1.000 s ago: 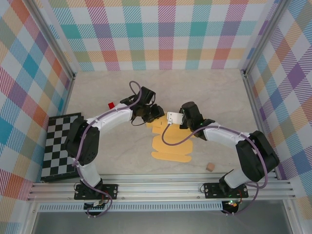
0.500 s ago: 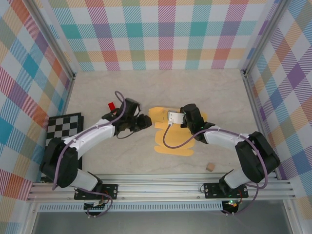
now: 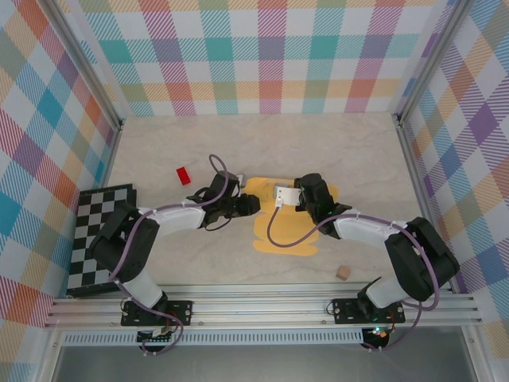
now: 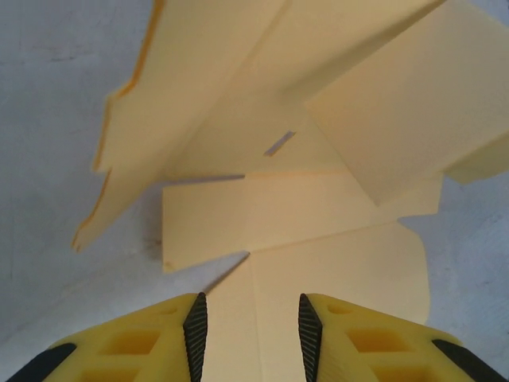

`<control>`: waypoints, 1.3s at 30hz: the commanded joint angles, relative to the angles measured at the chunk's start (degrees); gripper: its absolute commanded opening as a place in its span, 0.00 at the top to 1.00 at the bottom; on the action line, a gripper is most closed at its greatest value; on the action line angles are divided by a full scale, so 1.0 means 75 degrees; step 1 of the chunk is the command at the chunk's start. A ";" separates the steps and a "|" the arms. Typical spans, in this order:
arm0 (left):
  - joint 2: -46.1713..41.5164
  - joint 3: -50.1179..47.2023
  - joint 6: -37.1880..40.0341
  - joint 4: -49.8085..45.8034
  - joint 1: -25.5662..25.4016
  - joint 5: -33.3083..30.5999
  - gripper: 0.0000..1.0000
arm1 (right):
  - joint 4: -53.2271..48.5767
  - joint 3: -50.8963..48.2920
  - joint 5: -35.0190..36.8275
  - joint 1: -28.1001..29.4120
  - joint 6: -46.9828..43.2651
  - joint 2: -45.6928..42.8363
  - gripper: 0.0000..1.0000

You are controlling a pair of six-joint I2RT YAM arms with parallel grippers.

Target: Fold the paper box

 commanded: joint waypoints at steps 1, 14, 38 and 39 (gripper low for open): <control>0.0389 0.0154 0.0646 0.0458 -0.0018 -0.0468 0.59 | -0.0031 -0.0091 -0.0077 0.0067 0.0109 -0.0256 1.00; 0.1225 0.0262 0.0352 0.0906 -0.0084 -0.0023 0.50 | -0.0154 -0.0091 -0.0153 0.0067 0.0267 -0.0256 1.00; 0.1339 0.1122 -0.1277 0.0745 -0.0497 0.0130 0.72 | -0.0237 -0.0255 -0.0072 0.0200 0.0250 -0.0075 1.00; 0.1306 0.1120 -0.1308 0.0773 -0.0498 0.0204 0.68 | -0.0241 -0.0255 -0.0071 0.0196 0.0248 -0.0059 1.00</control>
